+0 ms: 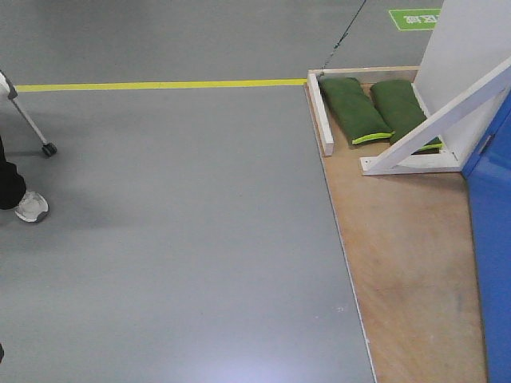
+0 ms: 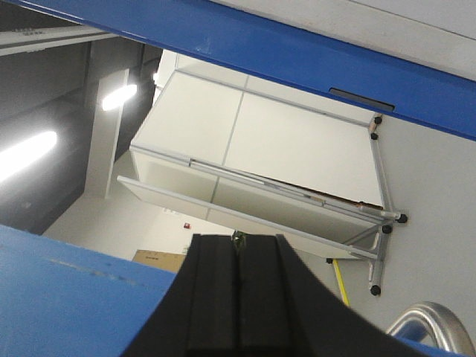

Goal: Move to blue door and open it

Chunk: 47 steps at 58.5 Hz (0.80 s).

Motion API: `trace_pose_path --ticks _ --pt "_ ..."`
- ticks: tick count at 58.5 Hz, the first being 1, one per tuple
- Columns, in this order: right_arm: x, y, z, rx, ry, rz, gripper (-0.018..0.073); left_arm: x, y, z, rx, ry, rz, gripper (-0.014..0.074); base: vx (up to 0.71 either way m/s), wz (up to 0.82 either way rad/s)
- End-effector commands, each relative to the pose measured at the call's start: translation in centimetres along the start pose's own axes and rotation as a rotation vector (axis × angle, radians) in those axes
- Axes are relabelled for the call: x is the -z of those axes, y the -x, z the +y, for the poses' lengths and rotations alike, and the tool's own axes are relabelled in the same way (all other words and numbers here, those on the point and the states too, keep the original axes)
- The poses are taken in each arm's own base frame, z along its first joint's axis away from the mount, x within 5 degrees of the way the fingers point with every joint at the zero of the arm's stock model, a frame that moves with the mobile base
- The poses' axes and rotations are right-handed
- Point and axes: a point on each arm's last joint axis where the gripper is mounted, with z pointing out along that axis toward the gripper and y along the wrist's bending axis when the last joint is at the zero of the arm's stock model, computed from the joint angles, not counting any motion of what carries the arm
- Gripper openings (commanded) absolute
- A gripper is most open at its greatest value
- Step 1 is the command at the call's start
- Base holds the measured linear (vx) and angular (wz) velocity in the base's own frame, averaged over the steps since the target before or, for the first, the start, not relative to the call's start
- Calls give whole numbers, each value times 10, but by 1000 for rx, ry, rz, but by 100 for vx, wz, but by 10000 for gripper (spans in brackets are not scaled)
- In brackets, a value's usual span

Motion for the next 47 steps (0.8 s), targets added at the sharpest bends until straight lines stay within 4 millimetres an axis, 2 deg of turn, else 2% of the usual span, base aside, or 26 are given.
trace_pose_path --ticks 1,30,47 --pt "12 -21 22 117 79 251 2 1 7 0 8 3 -92 70 0 0" --pt "35 -31 30 133 86 510 2 1 7 0 8 3 -92 70 0 -1" --pt "49 -30 38 132 104 586 2 1 7 0 8 3 -92 70 0 -1"
